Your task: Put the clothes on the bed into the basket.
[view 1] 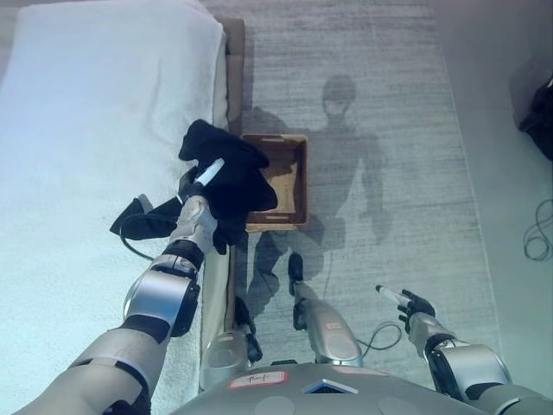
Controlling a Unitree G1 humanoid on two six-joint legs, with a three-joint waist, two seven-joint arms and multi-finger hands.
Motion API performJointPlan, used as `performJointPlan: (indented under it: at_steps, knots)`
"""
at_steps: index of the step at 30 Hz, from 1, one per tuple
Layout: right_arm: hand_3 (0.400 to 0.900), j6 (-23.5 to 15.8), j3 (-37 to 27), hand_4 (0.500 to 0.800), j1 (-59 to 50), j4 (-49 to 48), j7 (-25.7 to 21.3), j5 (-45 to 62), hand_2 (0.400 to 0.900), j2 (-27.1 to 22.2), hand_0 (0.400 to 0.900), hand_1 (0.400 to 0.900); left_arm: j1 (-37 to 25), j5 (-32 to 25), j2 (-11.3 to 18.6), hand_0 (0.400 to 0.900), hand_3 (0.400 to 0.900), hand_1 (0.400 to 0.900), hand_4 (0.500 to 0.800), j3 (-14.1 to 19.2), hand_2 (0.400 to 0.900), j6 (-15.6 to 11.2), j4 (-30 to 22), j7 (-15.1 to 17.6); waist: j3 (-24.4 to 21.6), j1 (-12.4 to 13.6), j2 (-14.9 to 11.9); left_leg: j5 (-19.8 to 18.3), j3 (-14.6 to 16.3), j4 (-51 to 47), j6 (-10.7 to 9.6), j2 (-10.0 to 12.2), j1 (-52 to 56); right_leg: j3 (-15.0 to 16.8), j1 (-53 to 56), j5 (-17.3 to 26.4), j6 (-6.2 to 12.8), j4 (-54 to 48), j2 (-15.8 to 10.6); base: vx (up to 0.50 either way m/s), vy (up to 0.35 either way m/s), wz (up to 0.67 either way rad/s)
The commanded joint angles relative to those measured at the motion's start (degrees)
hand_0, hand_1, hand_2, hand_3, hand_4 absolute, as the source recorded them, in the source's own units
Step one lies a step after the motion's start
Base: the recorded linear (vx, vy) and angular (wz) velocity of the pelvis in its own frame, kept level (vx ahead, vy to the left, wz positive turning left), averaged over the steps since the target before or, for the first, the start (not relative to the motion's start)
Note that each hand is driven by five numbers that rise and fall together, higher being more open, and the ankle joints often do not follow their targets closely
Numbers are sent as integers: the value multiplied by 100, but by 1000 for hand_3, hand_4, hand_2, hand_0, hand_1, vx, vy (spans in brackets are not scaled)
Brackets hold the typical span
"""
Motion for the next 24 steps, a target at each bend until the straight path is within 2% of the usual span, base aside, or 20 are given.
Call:
performJointPlan:
  at_steps: [1,4,8,9,11,13,16,24]
  knots:
    - [900,-208,55,800,-354,158,-253,247,900,-552,900,900,-1486,223,79,400,400,400,500,136,400,-513,22,-104,334,-58,555,-192,-200,-34,-79,171,-67,146,986,-703,191,-77,443,21,-21,-16]
    - [900,-243,123,800,-393,124,-284,278,900,-516,900,900,-1703,305,139,400,400,400,500,75,400,-461,196,-125,368,-145,563,-185,-111,-34,-92,198,-122,245,872,-663,186,-77,487,38,-32,-22]
    - [900,-277,217,800,-503,108,-307,299,900,-472,900,900,-1997,478,441,400,400,400,500,18,400,-326,514,-187,396,-235,542,-174,71,-34,-131,250,-222,380,692,-587,189,-77,547,36,-38,-25]
    - [900,-269,248,800,-531,121,-308,288,900,-452,900,900,-2099,539,549,900,900,900,800,21,900,-247,701,-214,387,-258,521,-167,128,-34,-144,268,-253,423,640,-559,190,-77,572,37,-44,-28]
    - [900,-274,269,800,-554,119,-312,260,900,-439,900,900,-2190,426,724,900,900,900,800,84,900,-200,803,-313,401,-298,493,-166,221,-34,-156,305,-282,507,556,-525,193,-77,618,54,-43,-30]
    - [900,-247,315,800,-589,140,-300,228,900,-407,900,900,-2259,476,880,900,900,900,800,86,900,-31,1109,-410,396,-352,462,-159,323,-34,-173,342,-312,581,472,-494,192,-77,665,62,-34,-27]
    - [900,-221,300,800,-552,173,-293,203,900,-370,900,900,-2422,581,1084,900,900,900,800,61,900,56,1287,-467,371,-370,429,-157,404,-34,-200,394,-317,630,425,-484,187,-77,702,68,-50,-13]
    - [900,-167,342,800,-672,201,-267,238,900,-373,900,900,-2515,642,1055,900,900,900,800,-21,900,223,1535,-596,332,-327,463,-143,387,-34,-254,432,-295,595,406,-539,150,-77,752,40,-25,0]
